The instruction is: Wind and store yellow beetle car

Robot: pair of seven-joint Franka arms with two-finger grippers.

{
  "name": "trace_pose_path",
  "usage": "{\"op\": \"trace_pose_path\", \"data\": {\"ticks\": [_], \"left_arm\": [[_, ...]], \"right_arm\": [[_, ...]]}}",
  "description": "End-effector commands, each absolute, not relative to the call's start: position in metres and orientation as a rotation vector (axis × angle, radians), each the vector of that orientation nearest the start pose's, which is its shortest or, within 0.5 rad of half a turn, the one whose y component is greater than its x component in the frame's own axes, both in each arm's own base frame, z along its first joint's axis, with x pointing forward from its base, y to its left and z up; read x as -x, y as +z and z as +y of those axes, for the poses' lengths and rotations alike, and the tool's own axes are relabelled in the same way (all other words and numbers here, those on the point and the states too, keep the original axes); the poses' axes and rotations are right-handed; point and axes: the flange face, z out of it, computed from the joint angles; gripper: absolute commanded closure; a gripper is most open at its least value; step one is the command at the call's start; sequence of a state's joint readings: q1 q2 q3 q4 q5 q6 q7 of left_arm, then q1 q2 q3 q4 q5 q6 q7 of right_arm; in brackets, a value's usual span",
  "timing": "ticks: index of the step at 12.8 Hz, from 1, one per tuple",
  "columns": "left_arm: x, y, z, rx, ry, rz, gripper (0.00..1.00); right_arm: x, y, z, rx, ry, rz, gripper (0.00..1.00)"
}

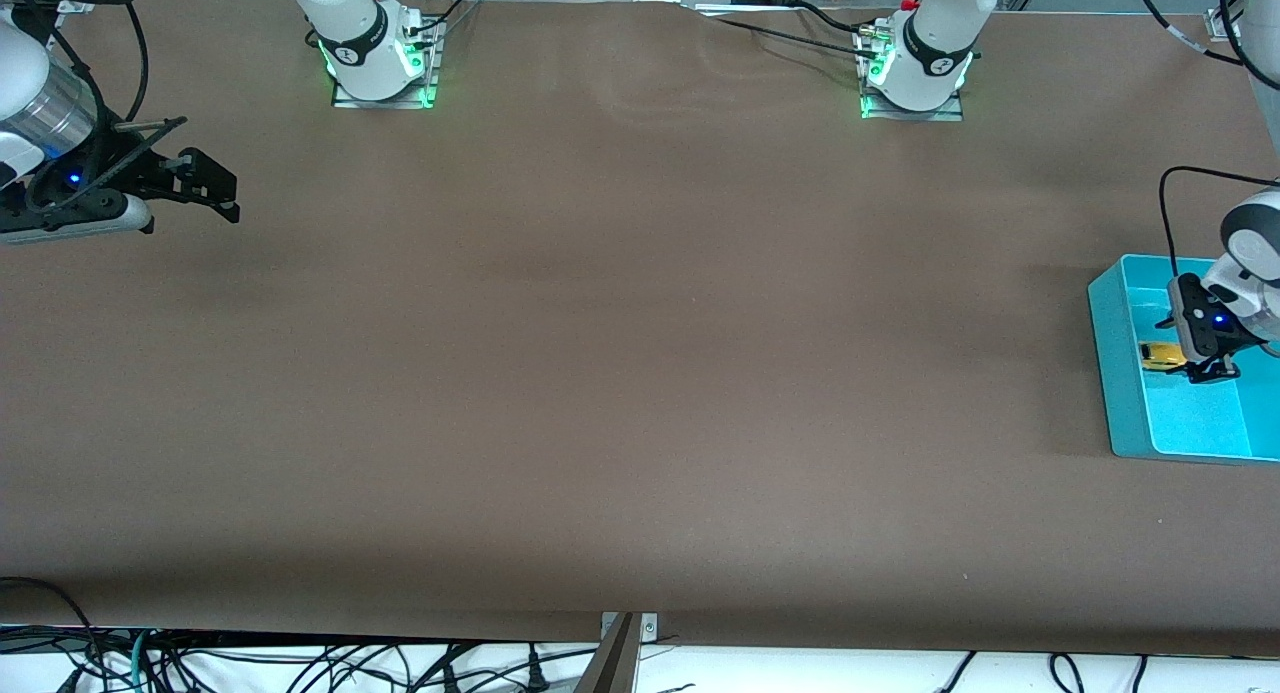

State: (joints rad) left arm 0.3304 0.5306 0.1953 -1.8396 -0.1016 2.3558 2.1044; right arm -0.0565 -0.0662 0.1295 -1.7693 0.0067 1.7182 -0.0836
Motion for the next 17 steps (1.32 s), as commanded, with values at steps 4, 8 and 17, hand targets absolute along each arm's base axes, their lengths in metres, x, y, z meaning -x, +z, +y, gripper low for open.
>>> {"op": "trace_pose_path", "data": {"ticks": [4, 8, 17], "left_arm": [[-0.587, 0.314, 0.263, 2.628, 0.055, 1.902, 0.0], [-0.612, 0.366, 0.184, 2.935, 0.163, 1.579, 0.0], [-0.612, 0.479, -0.001, 3.228, 0.14, 0.69, 0.0]], "right_arm": [[-0.538, 0.581, 0.044, 3.131, -0.038, -0.265, 0.0], [-0.539, 0.582, 0.043, 3.132, -0.042, -0.265, 0.0], [-0.537, 0.581, 0.044, 3.153, -0.007, -0.391, 0.0]]}}
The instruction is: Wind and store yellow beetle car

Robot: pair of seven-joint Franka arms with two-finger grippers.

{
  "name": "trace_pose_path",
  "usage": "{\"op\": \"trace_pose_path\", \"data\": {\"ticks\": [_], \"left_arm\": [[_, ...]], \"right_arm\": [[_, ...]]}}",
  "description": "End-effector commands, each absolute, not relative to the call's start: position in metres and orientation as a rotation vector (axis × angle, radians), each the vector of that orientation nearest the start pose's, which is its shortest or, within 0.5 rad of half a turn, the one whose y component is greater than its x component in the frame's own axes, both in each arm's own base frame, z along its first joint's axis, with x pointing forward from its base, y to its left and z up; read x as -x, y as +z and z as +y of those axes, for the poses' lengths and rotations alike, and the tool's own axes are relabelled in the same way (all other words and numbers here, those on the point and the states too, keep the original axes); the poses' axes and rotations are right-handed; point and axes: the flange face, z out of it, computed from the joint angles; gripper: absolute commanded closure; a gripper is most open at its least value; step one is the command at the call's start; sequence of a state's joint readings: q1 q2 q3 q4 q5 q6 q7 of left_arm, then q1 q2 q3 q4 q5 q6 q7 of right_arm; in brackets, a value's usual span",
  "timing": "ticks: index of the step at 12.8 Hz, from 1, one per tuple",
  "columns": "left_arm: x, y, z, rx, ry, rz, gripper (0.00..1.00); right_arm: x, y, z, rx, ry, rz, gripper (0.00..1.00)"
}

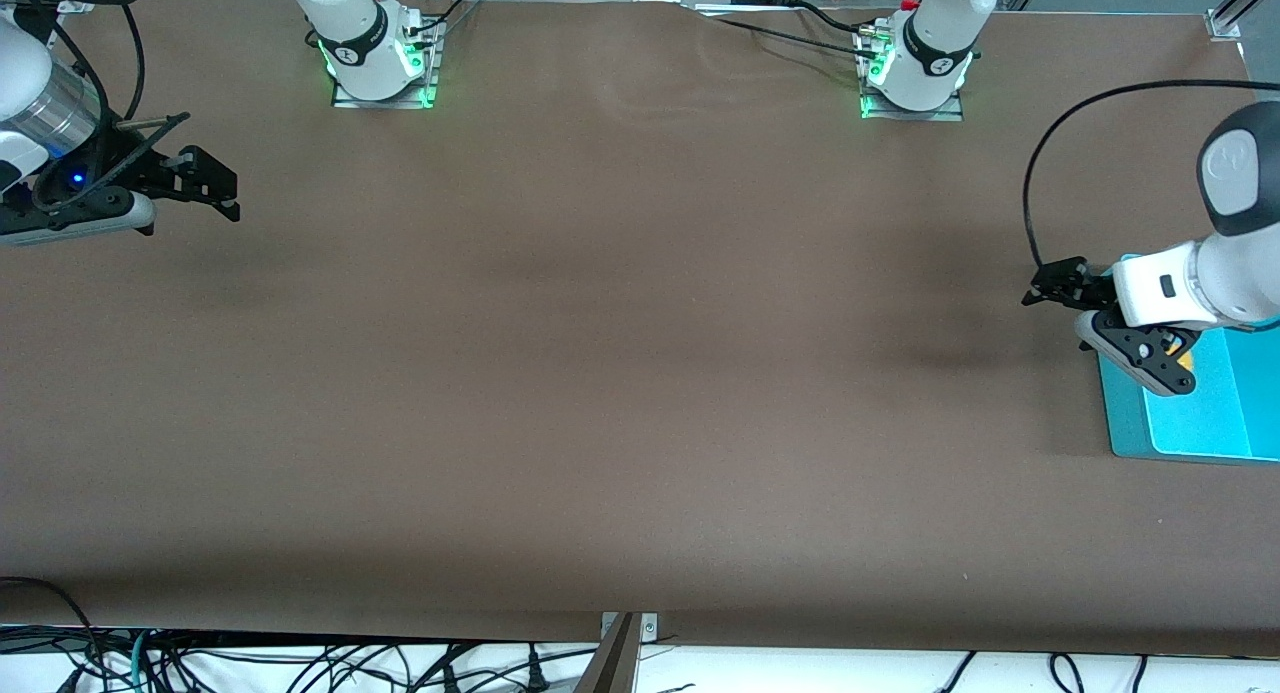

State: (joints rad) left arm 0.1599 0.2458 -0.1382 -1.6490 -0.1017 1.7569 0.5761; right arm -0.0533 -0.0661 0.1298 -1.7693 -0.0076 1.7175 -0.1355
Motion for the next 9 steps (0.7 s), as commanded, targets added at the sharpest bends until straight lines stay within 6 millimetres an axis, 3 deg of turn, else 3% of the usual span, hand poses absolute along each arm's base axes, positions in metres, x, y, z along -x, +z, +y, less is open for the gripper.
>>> {"op": "trace_pose_path", "data": {"ticks": [1, 3, 5, 7, 9], "left_arm": [[-0.606, 0.492, -0.014, 3.241, 0.138, 0.562, 0.0], [-0.601, 0.504, -0.031, 3.258, 0.154, 0.262, 0.0], [-0.597, 0.518, -0.033, 3.253, 0.114, 0.241, 0.0], [-0.598, 0.546, -0.006, 3.227, 0.038, 0.173, 0.0], [-0.587, 0.558, 0.006, 3.197, 0.081, 0.155, 0.0]], "right_arm": [[-0.537, 0.58, 0.046, 3.151, -0.004, -0.408, 0.0], [-0.537, 0.58, 0.049, 3.149, -0.004, -0.423, 0.0], [-0.537, 0.58, 0.049, 3.15, -0.006, -0.423, 0.0], [-0.537, 0.58, 0.049, 3.149, -0.004, -0.425, 0.0], [-0.537, 0.577, 0.049, 3.149, 0.003, -0.425, 0.0]]}}
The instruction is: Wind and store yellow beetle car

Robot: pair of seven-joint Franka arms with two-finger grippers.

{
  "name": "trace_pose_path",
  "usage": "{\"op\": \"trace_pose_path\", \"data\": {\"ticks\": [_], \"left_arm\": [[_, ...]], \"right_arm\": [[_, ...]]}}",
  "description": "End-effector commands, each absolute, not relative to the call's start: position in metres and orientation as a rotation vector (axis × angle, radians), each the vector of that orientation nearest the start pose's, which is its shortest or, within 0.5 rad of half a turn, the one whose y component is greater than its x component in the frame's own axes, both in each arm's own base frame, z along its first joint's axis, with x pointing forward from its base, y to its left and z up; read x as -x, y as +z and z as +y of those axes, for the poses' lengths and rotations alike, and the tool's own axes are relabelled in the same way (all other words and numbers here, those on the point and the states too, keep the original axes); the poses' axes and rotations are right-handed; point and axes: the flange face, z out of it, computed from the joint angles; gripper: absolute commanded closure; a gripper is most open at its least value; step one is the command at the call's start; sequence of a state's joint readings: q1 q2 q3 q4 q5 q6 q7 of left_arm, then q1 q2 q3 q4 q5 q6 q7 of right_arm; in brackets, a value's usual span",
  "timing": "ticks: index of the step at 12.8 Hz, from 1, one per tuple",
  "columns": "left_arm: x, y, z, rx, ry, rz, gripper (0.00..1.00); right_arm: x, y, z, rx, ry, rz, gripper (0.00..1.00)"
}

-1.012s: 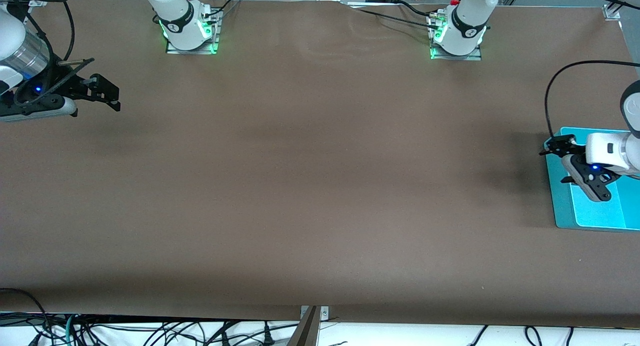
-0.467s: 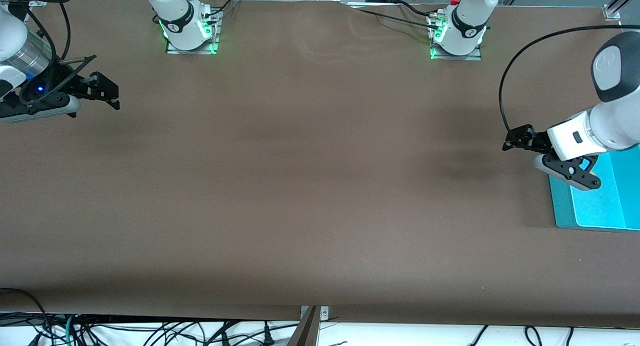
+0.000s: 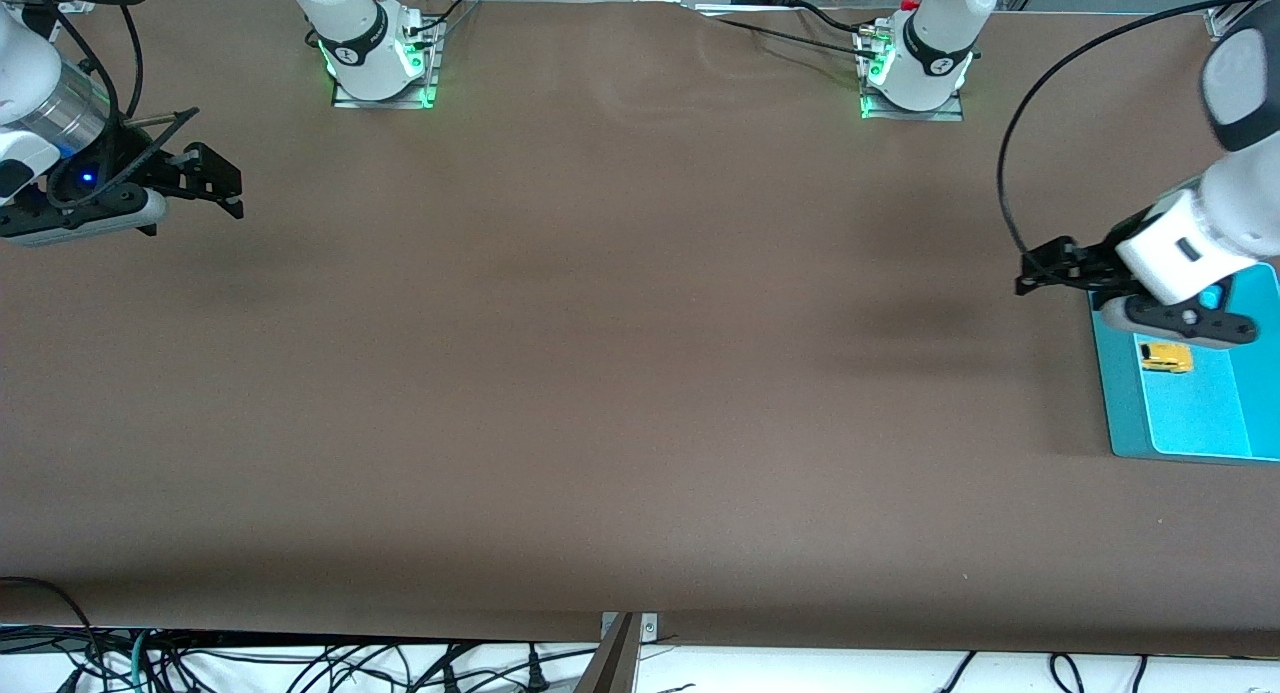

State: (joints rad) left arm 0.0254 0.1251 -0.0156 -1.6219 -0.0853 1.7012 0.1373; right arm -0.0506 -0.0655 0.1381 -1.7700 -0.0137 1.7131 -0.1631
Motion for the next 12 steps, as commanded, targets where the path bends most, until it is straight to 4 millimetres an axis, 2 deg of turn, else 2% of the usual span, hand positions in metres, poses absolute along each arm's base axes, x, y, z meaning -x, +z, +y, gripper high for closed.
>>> {"op": "trace_pose_path", "data": {"ticks": [1, 3, 4, 6, 8, 9, 12], "left_arm": [[-0.579, 0.565, 0.002, 3.197, 0.116, 0.152, 0.0], [-0.57, 0.573, -0.001, 3.194, 0.156, -0.013, 0.0], [-0.569, 0.573, -0.001, 3.188, 0.159, -0.035, 0.0], [-0.566, 0.573, -0.006, 3.184, 0.196, -0.025, 0.0], [-0.569, 0.591, -0.011, 3.187, 0.136, -0.011, 0.0], [-0.569, 0.594, -0.014, 3.189, 0.131, 0.011, 0.0], [-0.57, 0.588, -0.011, 3.197, 0.16, 0.007, 0.0]], "right_arm": [[-0.537, 0.575, 0.048, 3.148, 0.008, -0.428, 0.0], [-0.537, 0.576, 0.048, 3.148, 0.006, -0.428, 0.0], [-0.537, 0.576, 0.049, 3.149, 0.001, -0.428, 0.0], [-0.537, 0.576, 0.048, 3.148, 0.006, -0.428, 0.0], [-0.536, 0.576, 0.049, 3.147, 0.008, -0.43, 0.0], [-0.536, 0.575, 0.049, 3.147, 0.011, -0.43, 0.0], [-0.535, 0.576, 0.049, 3.147, 0.008, -0.43, 0.0]]}}
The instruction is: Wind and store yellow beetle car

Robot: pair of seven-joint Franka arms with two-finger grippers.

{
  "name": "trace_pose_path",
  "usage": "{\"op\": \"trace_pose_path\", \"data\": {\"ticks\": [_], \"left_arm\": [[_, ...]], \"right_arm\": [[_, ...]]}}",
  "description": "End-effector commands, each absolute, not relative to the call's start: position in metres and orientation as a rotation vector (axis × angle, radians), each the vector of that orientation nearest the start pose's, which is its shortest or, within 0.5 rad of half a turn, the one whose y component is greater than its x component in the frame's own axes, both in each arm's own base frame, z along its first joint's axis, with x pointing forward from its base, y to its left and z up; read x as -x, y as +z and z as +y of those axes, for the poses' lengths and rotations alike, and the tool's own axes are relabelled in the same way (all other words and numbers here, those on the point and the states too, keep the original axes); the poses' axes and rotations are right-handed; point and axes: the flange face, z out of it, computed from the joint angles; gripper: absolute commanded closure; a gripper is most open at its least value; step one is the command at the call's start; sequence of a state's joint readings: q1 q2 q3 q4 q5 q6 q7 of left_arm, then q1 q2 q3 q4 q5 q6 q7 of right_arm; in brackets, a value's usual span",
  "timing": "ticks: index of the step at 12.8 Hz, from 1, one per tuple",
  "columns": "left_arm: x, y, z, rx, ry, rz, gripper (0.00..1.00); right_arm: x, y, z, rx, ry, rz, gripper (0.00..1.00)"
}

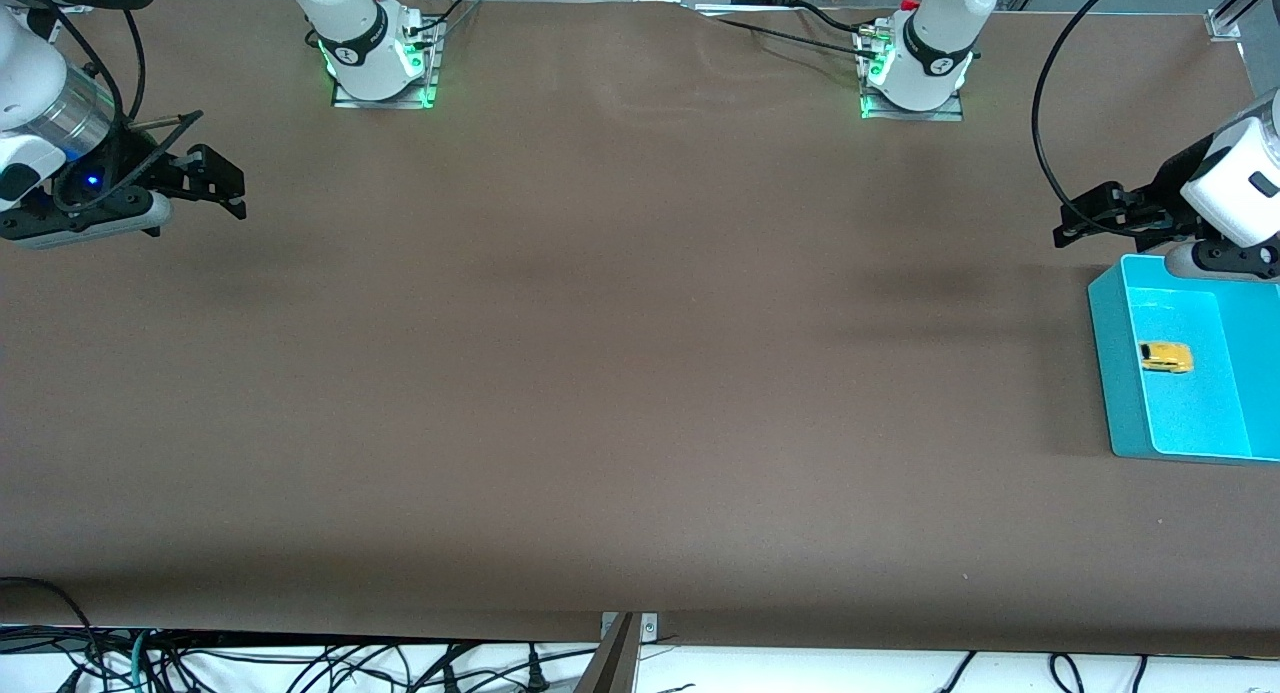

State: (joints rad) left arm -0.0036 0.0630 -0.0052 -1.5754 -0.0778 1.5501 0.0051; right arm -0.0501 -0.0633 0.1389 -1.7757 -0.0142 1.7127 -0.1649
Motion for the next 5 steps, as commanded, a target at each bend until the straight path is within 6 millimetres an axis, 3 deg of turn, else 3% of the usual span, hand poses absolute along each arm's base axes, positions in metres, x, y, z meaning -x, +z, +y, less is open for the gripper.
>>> {"op": "trace_pose_path", "data": {"ticks": [1, 5], "left_arm": [[-0.5703, 0.5875, -0.011, 3.199, 0.163, 0.007, 0.0], [-0.5728, 0.5831, -0.0112, 3.2, 0.173, 0.004, 0.0]], "right_arm": [[-0.5351, 0.5755, 0.0503, 3.147, 0.011, -0.432, 0.0], [-0.535, 0.5748, 0.0493, 3.148, 0.013, -0.43, 0.0]]}}
